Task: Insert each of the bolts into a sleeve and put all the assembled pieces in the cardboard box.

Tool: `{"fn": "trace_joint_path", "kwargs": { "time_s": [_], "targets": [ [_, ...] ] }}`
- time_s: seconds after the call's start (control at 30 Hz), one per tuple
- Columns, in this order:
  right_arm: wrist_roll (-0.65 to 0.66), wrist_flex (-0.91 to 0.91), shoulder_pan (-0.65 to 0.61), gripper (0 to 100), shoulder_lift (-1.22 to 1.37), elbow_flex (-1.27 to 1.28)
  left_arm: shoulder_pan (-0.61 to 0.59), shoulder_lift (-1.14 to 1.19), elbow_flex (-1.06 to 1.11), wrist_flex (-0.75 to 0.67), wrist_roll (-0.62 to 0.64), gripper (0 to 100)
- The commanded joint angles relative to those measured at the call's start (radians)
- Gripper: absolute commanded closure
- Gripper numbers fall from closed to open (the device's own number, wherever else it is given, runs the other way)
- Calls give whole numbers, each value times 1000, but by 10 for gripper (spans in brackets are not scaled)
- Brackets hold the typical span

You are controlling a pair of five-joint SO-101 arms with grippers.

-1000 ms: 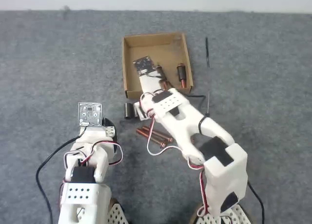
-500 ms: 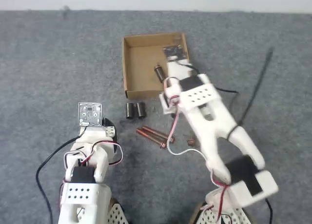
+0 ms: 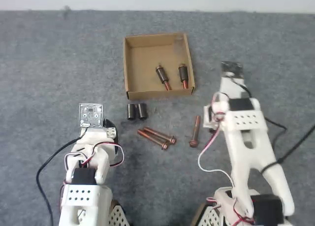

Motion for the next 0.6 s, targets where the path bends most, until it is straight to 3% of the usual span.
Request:
{"fn": "trace_joint_path", "kwargs": {
  "time_s": [0.0,0.13,0.27,0.43,0.57],
  "targets": [
    [-2,-245,116,988,-42,127,2,3,-12,-20,-9,988],
    [31,-407,151,988,2,226,2,3,-12,-18,-9,988],
    [213,-466,150,961,91,235,2,3,-12,-18,-9,988],
    [219,-392,153,868,127,170,2,3,-12,-18,-9,988],
    [219,-294,148,875,127,106,2,5,-12,-18,-9,988]
  ]
}}
